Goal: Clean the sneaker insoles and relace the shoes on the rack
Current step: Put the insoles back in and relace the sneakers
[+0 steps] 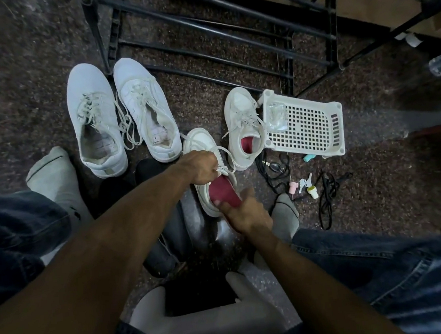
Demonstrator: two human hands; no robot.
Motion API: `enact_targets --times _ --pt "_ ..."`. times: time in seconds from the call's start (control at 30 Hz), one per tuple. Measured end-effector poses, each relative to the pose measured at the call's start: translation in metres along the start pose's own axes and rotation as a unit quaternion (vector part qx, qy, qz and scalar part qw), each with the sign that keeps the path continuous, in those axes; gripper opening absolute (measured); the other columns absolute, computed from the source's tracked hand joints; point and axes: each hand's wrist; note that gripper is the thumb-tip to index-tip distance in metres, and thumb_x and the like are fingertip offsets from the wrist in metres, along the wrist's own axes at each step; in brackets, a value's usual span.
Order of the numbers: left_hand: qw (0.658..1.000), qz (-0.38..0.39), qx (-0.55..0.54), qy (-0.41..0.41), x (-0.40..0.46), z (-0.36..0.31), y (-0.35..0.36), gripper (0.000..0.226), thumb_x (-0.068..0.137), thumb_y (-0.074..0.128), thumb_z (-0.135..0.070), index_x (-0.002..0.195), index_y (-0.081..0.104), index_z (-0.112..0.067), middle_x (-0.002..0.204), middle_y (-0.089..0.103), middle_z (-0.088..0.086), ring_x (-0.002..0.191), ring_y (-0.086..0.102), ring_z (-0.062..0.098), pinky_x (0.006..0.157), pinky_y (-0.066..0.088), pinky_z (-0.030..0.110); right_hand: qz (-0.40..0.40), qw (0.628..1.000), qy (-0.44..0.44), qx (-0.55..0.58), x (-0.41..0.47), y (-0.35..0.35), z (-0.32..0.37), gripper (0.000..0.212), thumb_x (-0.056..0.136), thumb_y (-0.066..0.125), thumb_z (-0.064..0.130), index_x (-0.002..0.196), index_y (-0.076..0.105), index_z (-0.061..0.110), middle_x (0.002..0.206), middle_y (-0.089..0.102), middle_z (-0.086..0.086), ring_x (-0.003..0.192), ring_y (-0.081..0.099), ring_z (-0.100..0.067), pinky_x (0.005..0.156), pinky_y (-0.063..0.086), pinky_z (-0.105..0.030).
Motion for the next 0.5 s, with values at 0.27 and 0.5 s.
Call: enact_targets --times 0.27,0.5 --pt "1.000 0.002 -0.002 -0.006 0.001 0.000 0.000 0.026 0.093 0.053 -0.033 0.098 0.066 -0.010 0.110 0.065 0.012 0.101 0.060 0.030 0.071 0.038 0.029 0.013 0.924 0.141 0.355 0.005 0.001 -0.011 0.010 0.083 0.071 0.008 0.082 0.063 0.002 0.073 0.062 -0.016 0.052 0.055 -0.023 0.036 0.045 -0.022" --pt "1.000 -0.006 -0.004 -0.006 0.002 0.002 0.004 0.027 0.093 0.053 -0.033 0.102 0.066 -0.011 0.113 0.065 0.012 0.104 0.060 0.030 0.077 0.042 0.032 -0.018 0.896 0.169 0.410 0.023 0.008 0.033 0.017 0.082 0.071 0.002 0.075 0.058 0.011 0.088 0.062 -0.015 0.068 0.061 -0.028 0.046 0.055 -0.038"
Point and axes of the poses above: each hand's wrist, its own x-axis towards the middle knuckle, its own y-axis out of the palm, z = x × y
